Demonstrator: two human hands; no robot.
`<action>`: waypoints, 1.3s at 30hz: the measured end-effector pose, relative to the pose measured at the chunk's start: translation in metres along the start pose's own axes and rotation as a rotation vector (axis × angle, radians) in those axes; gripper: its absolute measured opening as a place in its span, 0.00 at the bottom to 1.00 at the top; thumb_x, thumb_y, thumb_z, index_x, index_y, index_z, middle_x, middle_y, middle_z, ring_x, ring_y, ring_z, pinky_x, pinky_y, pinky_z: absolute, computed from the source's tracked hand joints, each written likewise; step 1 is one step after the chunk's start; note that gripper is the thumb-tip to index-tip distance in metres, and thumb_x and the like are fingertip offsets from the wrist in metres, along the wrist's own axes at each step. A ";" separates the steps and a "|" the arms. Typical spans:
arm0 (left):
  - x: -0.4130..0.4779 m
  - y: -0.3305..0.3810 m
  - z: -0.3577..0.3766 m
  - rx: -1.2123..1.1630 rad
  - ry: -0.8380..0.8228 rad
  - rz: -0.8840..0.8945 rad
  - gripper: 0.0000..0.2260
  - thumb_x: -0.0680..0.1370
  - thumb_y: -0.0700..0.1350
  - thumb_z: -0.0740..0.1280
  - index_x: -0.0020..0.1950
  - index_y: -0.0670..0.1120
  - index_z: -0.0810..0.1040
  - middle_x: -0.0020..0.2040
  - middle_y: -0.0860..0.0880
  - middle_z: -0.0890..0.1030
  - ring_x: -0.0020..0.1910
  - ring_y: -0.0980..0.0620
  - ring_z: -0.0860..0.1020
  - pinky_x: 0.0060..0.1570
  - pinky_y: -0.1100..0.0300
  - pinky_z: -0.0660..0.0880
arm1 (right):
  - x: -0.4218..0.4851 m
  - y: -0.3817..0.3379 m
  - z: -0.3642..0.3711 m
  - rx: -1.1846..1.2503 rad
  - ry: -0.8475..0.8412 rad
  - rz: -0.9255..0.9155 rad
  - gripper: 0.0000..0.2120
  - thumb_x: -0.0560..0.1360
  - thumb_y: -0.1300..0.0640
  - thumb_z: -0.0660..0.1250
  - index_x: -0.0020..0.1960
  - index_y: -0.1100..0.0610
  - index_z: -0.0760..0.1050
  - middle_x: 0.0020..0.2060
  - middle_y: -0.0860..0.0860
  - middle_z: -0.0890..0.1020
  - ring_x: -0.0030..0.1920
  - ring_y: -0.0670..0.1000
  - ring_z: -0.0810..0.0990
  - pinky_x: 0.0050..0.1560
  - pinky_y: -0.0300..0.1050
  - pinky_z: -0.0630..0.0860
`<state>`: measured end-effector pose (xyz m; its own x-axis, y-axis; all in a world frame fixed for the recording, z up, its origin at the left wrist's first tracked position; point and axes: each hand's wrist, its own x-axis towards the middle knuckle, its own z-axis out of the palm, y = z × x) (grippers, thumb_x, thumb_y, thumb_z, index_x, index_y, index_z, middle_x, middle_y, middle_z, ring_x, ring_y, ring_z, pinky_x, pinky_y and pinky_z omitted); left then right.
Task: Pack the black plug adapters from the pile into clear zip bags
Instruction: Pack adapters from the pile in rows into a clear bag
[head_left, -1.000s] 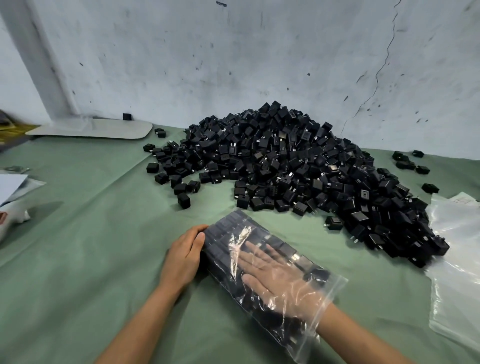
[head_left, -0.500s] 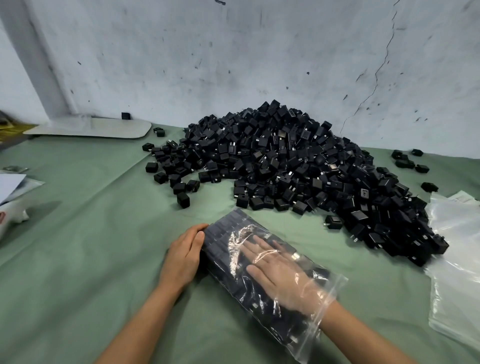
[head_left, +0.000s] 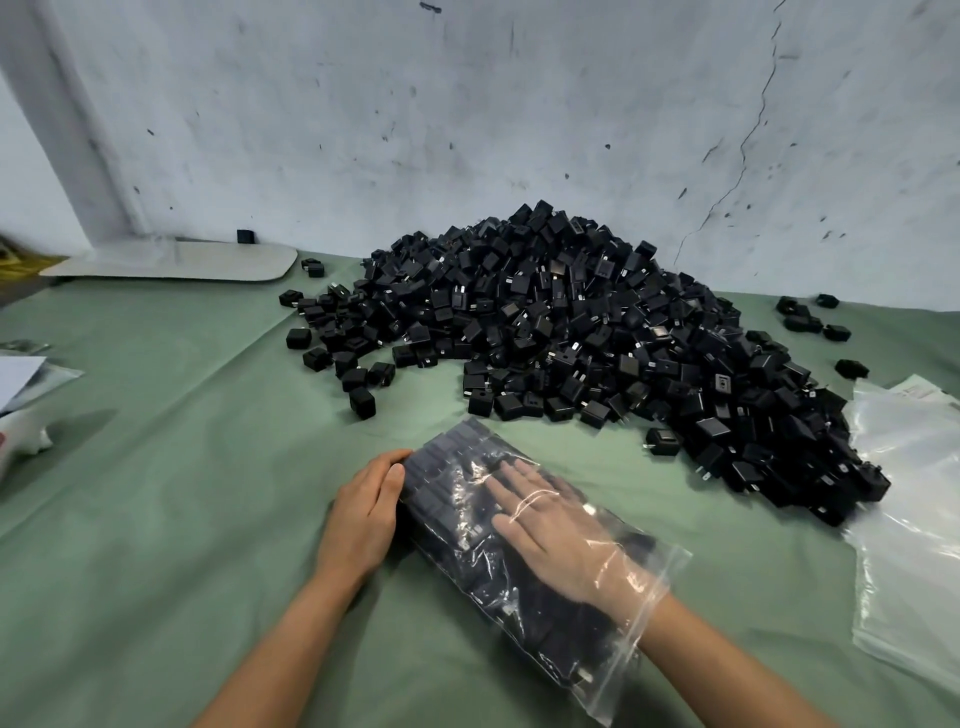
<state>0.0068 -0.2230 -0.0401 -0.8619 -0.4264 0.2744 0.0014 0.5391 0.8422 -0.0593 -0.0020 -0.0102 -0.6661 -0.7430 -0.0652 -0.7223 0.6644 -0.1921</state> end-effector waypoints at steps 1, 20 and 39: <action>0.000 0.000 0.000 -0.003 -0.002 0.000 0.20 0.79 0.55 0.52 0.61 0.50 0.78 0.56 0.54 0.81 0.57 0.53 0.77 0.61 0.49 0.72 | 0.003 -0.001 0.000 0.001 0.008 -0.002 0.28 0.80 0.38 0.36 0.77 0.46 0.44 0.76 0.46 0.45 0.75 0.46 0.39 0.76 0.52 0.40; 0.004 -0.014 0.003 -0.149 0.011 -0.046 0.19 0.79 0.57 0.52 0.60 0.53 0.77 0.56 0.54 0.80 0.58 0.54 0.75 0.59 0.55 0.69 | -0.169 0.056 -0.005 0.023 0.511 -0.102 0.16 0.81 0.48 0.56 0.58 0.51 0.80 0.54 0.45 0.82 0.59 0.47 0.78 0.56 0.45 0.77; 0.005 -0.010 0.002 -0.103 0.015 -0.003 0.17 0.83 0.48 0.52 0.57 0.48 0.79 0.52 0.52 0.82 0.55 0.53 0.77 0.54 0.58 0.68 | 0.010 0.147 -0.037 -0.289 0.226 0.620 0.17 0.78 0.53 0.61 0.67 0.53 0.69 0.59 0.54 0.74 0.63 0.57 0.71 0.69 0.54 0.58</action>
<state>0.0016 -0.2287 -0.0481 -0.8542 -0.4395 0.2779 0.0512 0.4606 0.8861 -0.1792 0.0917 -0.0027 -0.9692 -0.2082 0.1315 -0.1984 0.9766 0.0835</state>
